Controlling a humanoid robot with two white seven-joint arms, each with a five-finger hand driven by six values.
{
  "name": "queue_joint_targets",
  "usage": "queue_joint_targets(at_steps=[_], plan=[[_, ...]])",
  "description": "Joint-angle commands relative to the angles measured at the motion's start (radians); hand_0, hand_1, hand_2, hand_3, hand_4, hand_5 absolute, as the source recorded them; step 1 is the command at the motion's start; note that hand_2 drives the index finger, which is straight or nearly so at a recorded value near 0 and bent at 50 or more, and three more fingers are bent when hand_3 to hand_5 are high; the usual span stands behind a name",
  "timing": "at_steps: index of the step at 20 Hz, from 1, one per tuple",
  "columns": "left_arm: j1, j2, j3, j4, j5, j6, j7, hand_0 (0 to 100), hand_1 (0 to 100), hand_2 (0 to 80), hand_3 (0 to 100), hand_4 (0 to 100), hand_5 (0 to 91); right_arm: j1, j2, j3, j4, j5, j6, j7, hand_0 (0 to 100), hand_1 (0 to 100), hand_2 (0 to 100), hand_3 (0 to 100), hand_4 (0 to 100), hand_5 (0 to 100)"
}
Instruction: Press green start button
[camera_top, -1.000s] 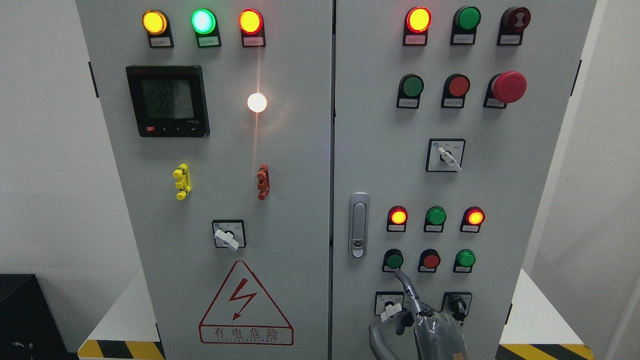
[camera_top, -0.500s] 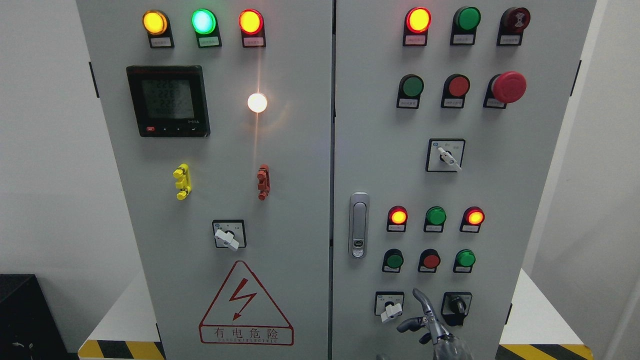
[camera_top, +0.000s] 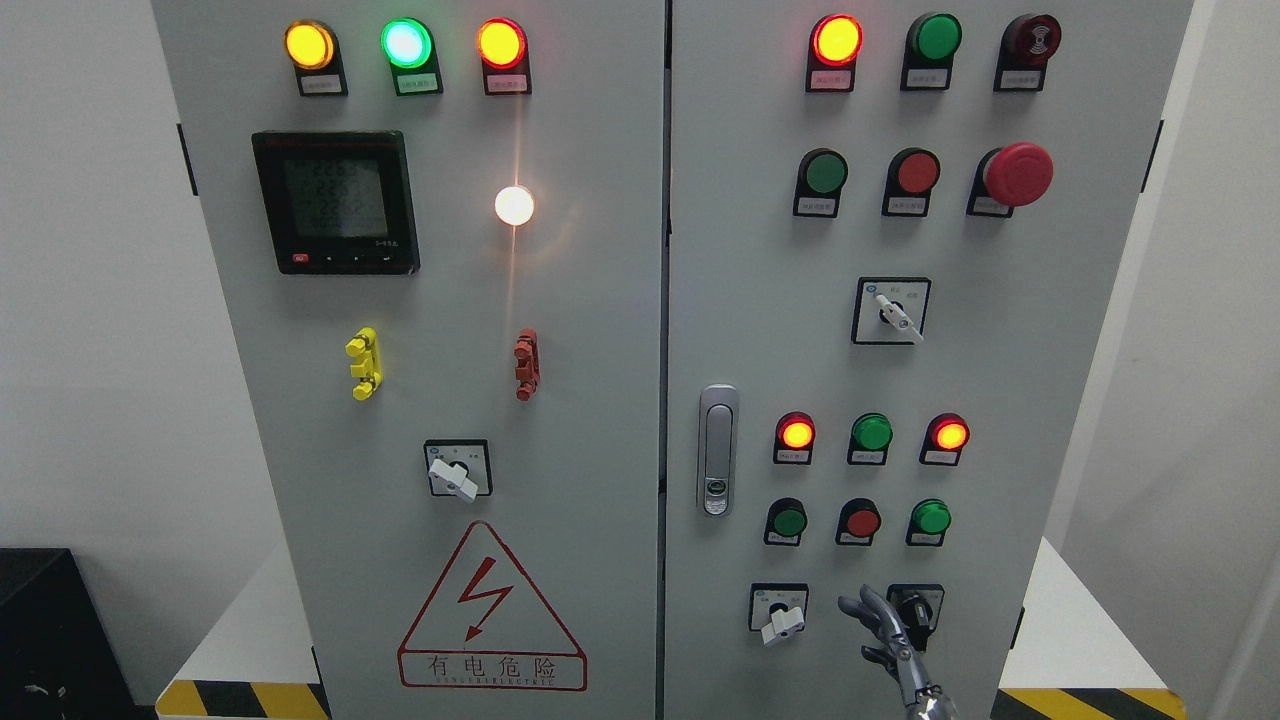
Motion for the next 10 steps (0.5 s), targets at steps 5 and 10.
queue_joint_targets(at_steps=[5, 10], plan=[[-0.023, 0.0, 0.0, -0.028, 0.0, 0.001, -0.001, 12, 56, 0.0, 0, 0, 0.0, 0.01, 0.0, 0.008, -0.061, -0.113, 0.048, 0.03, 0, 0, 0, 0, 0, 0], [-0.023, 0.0, 0.0, -0.028, 0.0, 0.001, -0.001, 12, 56, 0.0, 0, 0, 0.0, 0.01, 0.0, 0.013, -0.061, -0.113, 0.048, 0.03, 0, 0, 0, 0, 0, 0]])
